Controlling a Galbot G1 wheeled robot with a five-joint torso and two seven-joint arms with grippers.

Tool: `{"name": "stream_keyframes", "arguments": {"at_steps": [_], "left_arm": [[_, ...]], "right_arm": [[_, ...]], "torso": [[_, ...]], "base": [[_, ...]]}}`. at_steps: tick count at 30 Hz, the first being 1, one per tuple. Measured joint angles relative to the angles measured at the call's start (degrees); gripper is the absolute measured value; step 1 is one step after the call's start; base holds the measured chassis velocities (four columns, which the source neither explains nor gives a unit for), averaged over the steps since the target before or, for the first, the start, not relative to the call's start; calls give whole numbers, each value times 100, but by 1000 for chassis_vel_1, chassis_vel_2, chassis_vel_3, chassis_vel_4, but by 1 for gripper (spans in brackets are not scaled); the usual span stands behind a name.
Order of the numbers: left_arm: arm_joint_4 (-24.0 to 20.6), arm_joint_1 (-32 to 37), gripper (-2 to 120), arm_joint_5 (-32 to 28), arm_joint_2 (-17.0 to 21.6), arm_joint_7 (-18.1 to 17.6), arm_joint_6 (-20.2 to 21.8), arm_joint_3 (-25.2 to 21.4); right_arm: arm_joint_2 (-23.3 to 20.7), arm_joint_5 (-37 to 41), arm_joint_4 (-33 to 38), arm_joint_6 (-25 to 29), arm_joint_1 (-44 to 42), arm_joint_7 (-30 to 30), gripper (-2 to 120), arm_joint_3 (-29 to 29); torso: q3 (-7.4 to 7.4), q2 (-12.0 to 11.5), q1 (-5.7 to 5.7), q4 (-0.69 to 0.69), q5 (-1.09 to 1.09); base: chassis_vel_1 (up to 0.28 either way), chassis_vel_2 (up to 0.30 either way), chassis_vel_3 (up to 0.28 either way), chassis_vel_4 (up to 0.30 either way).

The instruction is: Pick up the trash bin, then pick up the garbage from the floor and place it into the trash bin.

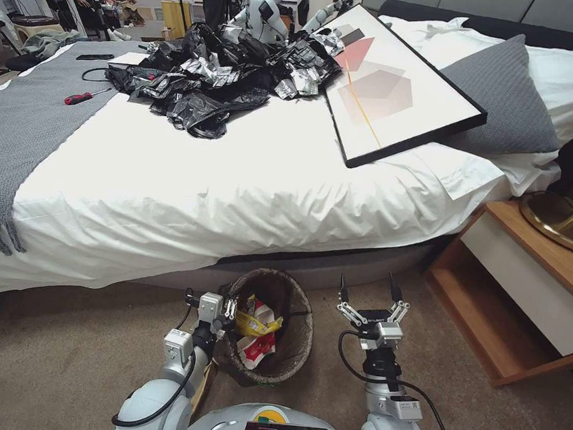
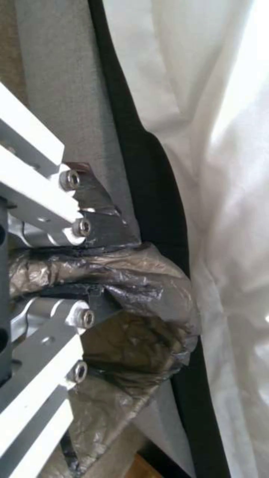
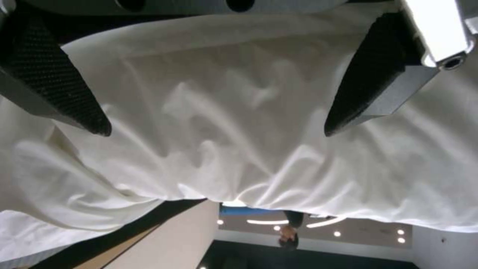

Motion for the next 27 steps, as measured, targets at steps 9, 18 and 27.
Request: {"name": "stream_keyframes", "arguments": {"at_steps": [9,18,27], "left_arm": [[-1,8,8,17,-11,1,-8,17],[-4,9,8,16,-9,6,-16,21],[-22,31,8,-14,-8,13,-21,37]], "right_arm": [[53,-237,-20,51,193,132,100,24],[64,-252,40,14,222,128,100,9],[60,-269,78,-12,224,118,100,6]], "torso": [[-1,0,-1,0,0],[0,0,0,0,0],[0,0,0,-1,0]], "base": [[0,0,0,0],[0,0,0,0],[0,0,0,0]]}}
